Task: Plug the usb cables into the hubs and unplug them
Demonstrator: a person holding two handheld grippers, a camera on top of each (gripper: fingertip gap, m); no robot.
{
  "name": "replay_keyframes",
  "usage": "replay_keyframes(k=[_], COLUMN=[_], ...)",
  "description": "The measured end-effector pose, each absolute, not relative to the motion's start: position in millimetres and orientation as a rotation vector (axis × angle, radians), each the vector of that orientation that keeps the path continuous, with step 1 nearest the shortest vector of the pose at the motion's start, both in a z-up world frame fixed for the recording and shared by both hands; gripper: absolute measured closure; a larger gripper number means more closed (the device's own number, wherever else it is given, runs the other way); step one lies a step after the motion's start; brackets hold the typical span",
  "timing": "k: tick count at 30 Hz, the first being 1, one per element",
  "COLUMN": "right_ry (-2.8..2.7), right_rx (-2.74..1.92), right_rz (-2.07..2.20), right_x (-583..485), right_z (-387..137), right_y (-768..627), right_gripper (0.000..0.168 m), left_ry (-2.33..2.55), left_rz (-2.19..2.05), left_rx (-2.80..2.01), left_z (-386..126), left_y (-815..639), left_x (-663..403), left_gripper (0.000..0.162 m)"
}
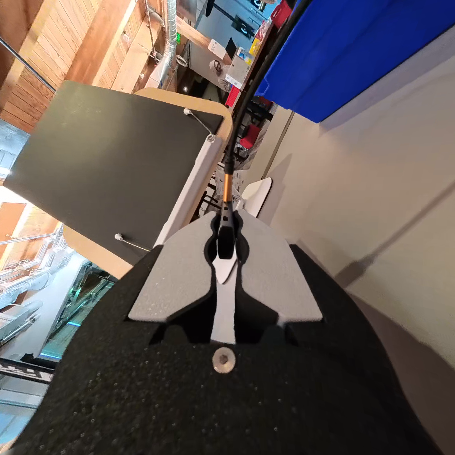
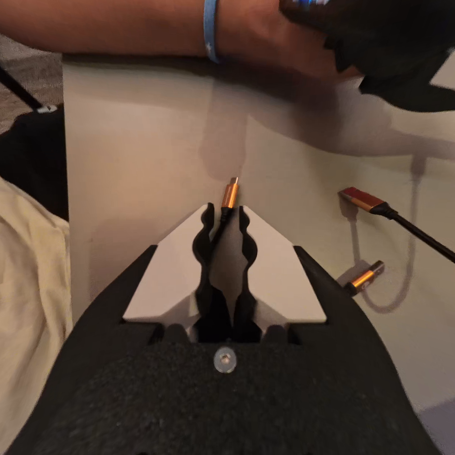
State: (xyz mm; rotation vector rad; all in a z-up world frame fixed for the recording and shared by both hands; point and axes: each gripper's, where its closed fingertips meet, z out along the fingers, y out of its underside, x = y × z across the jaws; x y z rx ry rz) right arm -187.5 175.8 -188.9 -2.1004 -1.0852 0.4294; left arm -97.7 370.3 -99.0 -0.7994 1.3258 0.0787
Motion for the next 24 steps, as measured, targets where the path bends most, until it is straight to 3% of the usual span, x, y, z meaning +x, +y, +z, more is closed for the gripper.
replay_keyframes(k=[7,13,19,24], right_ry=[-1.078,-1.155,-1.102,-0.958], right_rx=[-1.990,-1.918,-1.968,-1.982], right_rz=[0.134,-0.071,-0.065,0.021], right_x=[-185.1,-188.4,-178.8,-141.9], right_z=[-187.3,-191.8,-189.6,-126.6], right_y=[183.8,193.7,194.1,206.9], right_gripper=[0.145,0.158,0.159,0.160], left_ry=[1.339,1.353,1.344,1.342], left_rz=[0.056,0.051,0.048,0.015], left_rx=[-0.785,-0.763,-0.714,-0.561], left_z=[-99.8,-100.5,-95.5,-84.3], left_y=[364.3,359.3,353.0,329.2], left_x=[-94.3,-92.8,-92.4,-90.5], left_gripper=[0.152,0.152,0.152,0.152])
